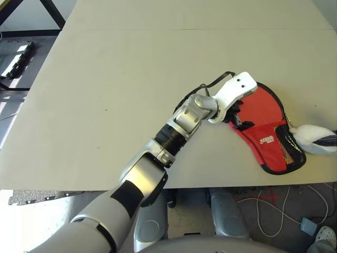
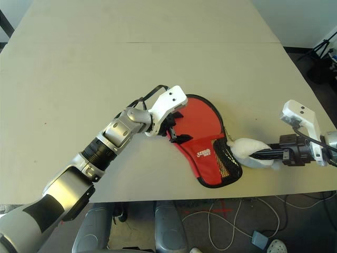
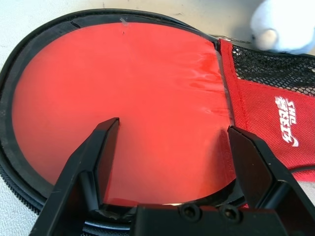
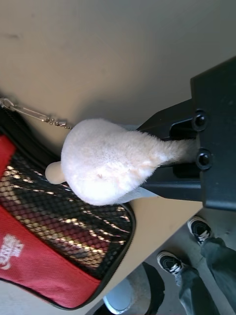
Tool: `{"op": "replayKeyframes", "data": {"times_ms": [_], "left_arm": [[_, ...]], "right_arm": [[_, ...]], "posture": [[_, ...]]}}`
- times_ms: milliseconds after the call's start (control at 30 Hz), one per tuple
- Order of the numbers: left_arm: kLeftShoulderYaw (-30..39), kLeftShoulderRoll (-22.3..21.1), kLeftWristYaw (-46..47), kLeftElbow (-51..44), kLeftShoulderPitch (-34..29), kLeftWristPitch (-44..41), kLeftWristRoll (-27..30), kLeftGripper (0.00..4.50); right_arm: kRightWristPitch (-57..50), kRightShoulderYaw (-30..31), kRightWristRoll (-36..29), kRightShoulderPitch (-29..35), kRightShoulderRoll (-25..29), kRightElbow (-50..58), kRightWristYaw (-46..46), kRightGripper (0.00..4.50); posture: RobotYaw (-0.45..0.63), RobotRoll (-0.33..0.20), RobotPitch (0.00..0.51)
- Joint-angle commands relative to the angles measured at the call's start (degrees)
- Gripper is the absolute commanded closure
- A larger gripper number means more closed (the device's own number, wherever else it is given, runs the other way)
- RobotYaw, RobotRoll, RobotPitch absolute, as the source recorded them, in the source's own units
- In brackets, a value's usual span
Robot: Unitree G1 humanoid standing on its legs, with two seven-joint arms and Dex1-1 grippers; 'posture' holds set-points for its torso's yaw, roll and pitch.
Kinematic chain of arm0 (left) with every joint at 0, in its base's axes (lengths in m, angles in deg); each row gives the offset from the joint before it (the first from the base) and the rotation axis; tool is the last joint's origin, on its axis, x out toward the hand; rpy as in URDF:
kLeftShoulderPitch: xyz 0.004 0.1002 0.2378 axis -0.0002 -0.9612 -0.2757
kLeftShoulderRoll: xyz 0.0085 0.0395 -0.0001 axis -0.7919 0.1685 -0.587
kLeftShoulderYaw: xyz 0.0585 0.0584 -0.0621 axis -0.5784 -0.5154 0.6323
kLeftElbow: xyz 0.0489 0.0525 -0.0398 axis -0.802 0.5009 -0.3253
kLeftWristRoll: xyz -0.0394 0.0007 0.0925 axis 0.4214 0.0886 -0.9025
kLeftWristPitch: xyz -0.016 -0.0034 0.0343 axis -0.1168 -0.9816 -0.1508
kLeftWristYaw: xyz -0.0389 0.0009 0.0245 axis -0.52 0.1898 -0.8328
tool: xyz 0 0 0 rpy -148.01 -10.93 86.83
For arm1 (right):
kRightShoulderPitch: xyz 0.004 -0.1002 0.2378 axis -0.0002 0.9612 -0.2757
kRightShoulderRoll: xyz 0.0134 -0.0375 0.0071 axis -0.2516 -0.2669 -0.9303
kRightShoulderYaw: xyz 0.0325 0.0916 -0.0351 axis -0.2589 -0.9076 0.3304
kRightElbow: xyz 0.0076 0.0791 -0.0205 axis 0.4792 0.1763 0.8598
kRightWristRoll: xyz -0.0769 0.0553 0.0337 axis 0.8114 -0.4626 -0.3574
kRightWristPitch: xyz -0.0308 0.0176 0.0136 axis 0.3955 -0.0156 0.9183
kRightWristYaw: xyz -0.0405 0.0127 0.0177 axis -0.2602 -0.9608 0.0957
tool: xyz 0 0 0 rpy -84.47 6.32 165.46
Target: Store the ping-pong paddle in its case and zip it.
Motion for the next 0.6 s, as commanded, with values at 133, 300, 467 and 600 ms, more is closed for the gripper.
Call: {"op": "replayKeyframes", "data": {"times_ms": [133, 300, 467, 600], "left_arm": [[-1.25, -0.22, 0.19, 3.56, -1.58, -1.33, -1.4, 0.0], [-1.19, -0.19, 0.35, 3.68, -1.58, -1.16, -1.46, 0.0], [-1.11, -0.16, 0.44, 3.84, -1.5, -0.83, -1.48, 0.0], [-1.09, -0.23, 0.47, 3.93, -1.45, -0.55, -1.52, 0.0]], "right_arm": [[0.0, 3.12, -1.88, 3.99, 2.04, 1.59, 1.06, 4.24], [-0.23, 3.34, -3.22, 6.37, 3.08, 3.04, 1.06, 4.24], [0.15, 2.21, -1.71, 6.11, 2.1, 2.73, 0.26, 4.24], [-2.19, 1.45, -1.71, 4.31, 2.35, 3.05, 0.63, 2.99]], "posture": [[-0.23, 0.0, 0.29], [-0.23, 0.0, 0.291], [-0.23, 0.0, 0.291], [-0.23, 0.0, 0.29]]}}
